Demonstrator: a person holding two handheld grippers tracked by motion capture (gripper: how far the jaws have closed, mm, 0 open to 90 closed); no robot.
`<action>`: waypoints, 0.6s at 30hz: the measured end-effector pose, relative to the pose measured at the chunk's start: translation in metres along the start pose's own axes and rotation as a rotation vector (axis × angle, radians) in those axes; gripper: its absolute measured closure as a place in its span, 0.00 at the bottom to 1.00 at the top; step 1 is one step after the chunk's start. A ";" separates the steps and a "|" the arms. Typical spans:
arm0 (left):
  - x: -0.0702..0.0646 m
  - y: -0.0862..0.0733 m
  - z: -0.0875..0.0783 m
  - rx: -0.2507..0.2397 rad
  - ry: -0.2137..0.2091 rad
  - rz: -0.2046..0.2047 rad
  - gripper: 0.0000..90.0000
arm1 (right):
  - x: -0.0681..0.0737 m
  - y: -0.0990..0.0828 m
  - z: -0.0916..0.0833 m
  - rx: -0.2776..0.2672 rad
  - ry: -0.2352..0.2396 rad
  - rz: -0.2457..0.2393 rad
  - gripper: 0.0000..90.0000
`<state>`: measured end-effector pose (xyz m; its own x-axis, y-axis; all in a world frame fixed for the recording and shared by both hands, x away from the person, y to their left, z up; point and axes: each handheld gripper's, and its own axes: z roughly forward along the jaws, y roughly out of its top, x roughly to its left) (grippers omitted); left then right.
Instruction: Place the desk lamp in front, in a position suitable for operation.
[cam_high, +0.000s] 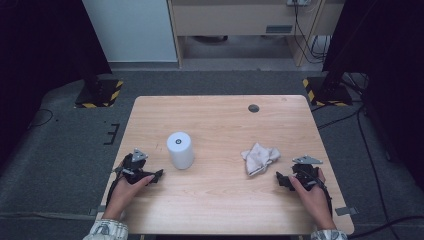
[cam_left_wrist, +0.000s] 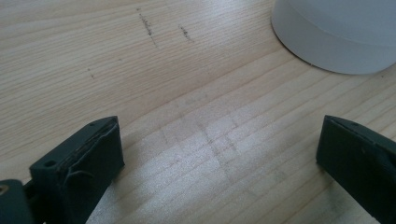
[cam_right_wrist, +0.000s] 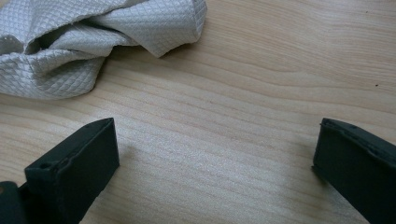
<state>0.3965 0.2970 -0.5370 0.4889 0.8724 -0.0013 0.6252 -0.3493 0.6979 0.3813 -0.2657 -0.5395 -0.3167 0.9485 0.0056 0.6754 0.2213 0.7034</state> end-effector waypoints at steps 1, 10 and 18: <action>0.000 0.000 0.000 0.001 0.000 0.000 0.00 | 0.000 0.000 0.000 0.000 0.000 0.000 0.01; 0.000 0.000 0.000 0.000 -0.002 0.001 0.00 | 0.000 0.000 0.000 -0.001 -0.001 -0.001 0.00; -0.006 0.005 -0.008 -0.005 -0.016 0.028 0.04 | 0.001 -0.001 0.000 0.000 0.000 -0.002 0.01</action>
<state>0.3921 0.2931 -0.5278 0.5157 0.8568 0.0072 0.6080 -0.3719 0.7015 0.3804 -0.2651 -0.5395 -0.3179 0.9481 0.0040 0.6746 0.2232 0.7036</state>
